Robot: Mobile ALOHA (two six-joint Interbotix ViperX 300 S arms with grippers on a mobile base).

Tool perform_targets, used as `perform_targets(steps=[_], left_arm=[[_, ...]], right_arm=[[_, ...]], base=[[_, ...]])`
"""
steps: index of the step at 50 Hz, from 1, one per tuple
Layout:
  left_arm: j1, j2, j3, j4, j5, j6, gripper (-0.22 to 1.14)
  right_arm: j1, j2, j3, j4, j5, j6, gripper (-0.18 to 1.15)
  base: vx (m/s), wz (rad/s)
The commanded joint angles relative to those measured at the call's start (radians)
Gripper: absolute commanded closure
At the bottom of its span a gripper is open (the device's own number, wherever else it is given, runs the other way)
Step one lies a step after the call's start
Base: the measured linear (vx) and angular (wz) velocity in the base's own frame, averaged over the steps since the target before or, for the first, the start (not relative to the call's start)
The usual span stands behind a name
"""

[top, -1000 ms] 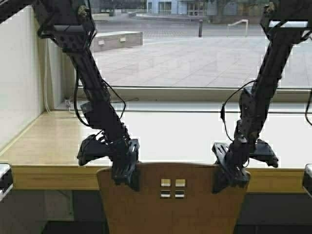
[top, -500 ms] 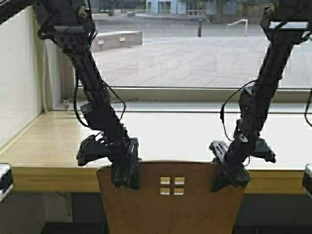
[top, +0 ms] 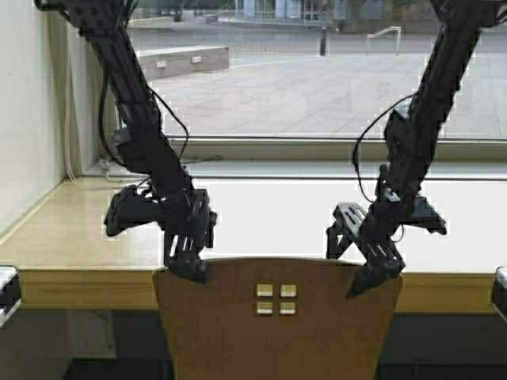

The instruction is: Push the chairs under the table

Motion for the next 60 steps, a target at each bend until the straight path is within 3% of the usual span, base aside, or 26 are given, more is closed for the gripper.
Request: perform_targets(steps=[1,12,25,46,60], left_arm=[[-0.002,-0.176,0.092,0.029,-0.005,0.003,-0.09],[0.049,-0.377,0.227,0.209,0.018,0.051,-0.09],[0.138,-0.738,0.423,0.471,0.072,0.299,-0.09],[0.15,-1.173,0.551,0.609,0.387,0.857,-0.08],[0.15,-1.331,0.603,0.699,0.439,1.022,-0.08]], right_arm=[[-0.002,-0.161,0.061,-0.005,-0.031,-0.003,-0.03],[-0.009,-0.383,0.181,-0.087,-0.066,-0.009,-0.03],[-0.035,-0.703,0.341,-0.337,-0.176,-0.017,-0.03],[-0.049,-1.003,0.538,-0.946,-0.278,-0.009,-0.03],[-0.032,-1.164,0.58,-1.04,-0.344,-0.006,-0.03]], base=[[0.0,0.0],[0.0,0.0],[-0.01,0.06],[-0.03,0.21],[-0.04,0.46]])
